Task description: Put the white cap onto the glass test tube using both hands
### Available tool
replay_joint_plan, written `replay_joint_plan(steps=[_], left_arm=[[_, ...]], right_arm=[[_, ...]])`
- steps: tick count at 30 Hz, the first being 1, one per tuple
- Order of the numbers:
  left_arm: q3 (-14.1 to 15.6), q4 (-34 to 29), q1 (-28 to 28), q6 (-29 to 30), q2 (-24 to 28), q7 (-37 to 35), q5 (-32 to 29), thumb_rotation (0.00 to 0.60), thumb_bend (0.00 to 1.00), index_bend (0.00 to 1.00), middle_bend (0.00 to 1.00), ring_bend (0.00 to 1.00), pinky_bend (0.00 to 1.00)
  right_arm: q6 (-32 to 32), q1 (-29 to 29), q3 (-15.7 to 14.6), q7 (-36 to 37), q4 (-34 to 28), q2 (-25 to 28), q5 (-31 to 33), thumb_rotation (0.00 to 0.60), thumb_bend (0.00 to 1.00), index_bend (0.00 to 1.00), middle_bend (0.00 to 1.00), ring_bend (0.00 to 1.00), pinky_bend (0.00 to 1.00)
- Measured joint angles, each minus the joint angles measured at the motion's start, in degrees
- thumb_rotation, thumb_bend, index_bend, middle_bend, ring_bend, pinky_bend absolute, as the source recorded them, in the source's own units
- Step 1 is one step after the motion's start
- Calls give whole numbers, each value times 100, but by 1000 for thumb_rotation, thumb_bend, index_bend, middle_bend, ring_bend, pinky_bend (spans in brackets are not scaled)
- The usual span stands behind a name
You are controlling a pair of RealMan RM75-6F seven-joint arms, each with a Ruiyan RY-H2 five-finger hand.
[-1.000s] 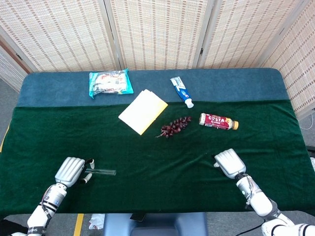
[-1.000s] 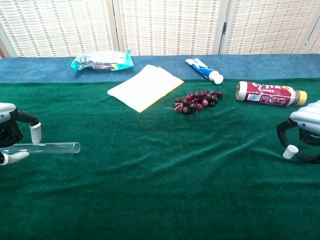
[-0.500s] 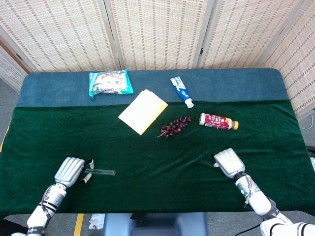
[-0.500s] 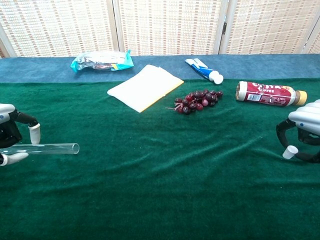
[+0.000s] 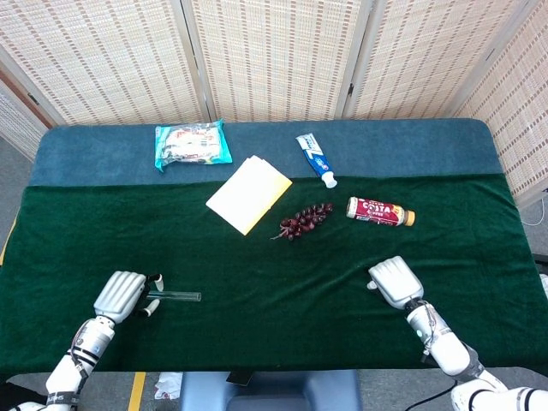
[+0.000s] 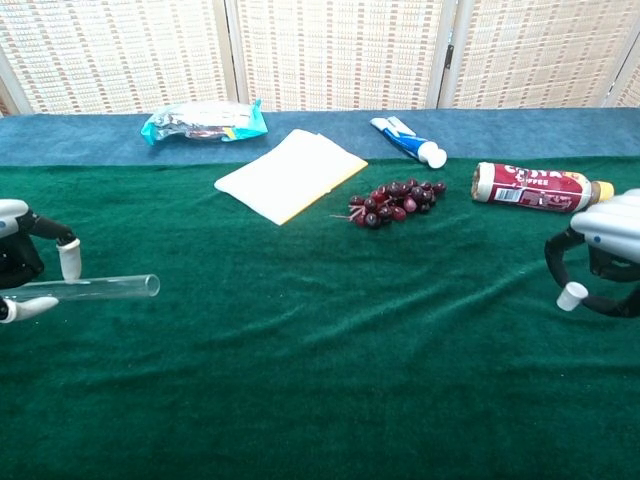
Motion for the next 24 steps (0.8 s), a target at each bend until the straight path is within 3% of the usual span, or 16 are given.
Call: replay_joint_plan(steps=[14, 24], left_arm=[[-471, -384, -359, -368, 203, -1700, 118, 600, 524, 642, 952, 919, 861], [-604, -387, -518, -369, -93, -2447, 323, 600, 539, 644, 951, 918, 862]], right_arm=[[-161, 478, 722, 2046, -1879, 1212, -733, 600, 534, 711, 1000, 1000, 1000], [-205, 935, 1132, 2410, -2170, 1001, -931, 600, 554, 737, 1000, 1000, 1000]])
